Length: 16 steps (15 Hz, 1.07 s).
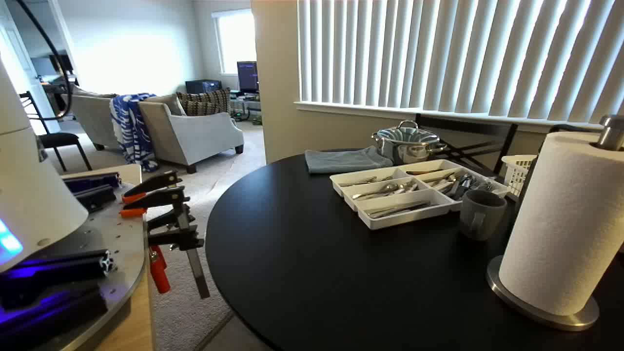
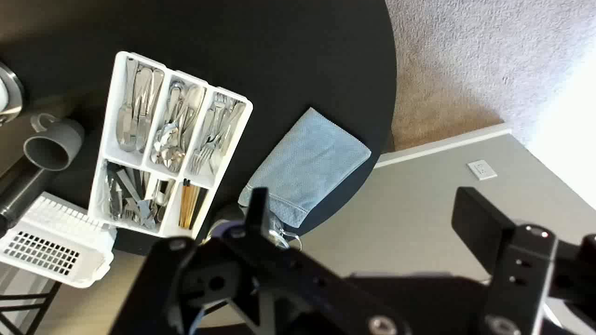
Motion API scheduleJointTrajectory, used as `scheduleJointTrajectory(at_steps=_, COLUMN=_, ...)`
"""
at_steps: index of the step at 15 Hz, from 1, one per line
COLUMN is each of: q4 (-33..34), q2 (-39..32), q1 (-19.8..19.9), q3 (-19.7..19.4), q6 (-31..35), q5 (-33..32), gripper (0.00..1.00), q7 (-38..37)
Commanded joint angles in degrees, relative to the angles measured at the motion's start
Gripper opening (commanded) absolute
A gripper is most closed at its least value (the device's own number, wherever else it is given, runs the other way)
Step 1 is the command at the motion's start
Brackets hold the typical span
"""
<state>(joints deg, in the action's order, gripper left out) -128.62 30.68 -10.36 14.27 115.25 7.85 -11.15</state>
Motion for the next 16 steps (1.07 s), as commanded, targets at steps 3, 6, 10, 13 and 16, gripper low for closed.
scheduleJointTrajectory(at_steps=3, q4=0.2, q2=-0.1, q1=-0.3, q3=-0.2, q6=-0.1, q5=-0.2, gripper=1.0, q7=-0.1)
scheduleJointTrajectory(at_steps=6, q4=0.2, q2=-0.1, q1=-0.3, q3=-0.2, q6=-0.1, q5=-0.2, gripper=1.0, q7=-0.1)
scheduleJointTrajectory(at_steps=10, q4=1.9, q2=-2.0, q1=0.2, q3=-0.1, q6=0.4, q5=-1.5, gripper=1.0, q7=0.9)
scheduleJointTrajectory(at_steps=13, q4=6.0, q2=-8.7, q1=0.2, q3=0.0, q6=6.6, q5=-5.1, gripper=1.0, q7=5.8)
scheduleJointTrajectory(at_steps=16, q4=9.4, q2=-18.4, q1=1.4, q3=-0.9, q6=14.9, q5=-9.5, gripper=1.0, q7=9.4)
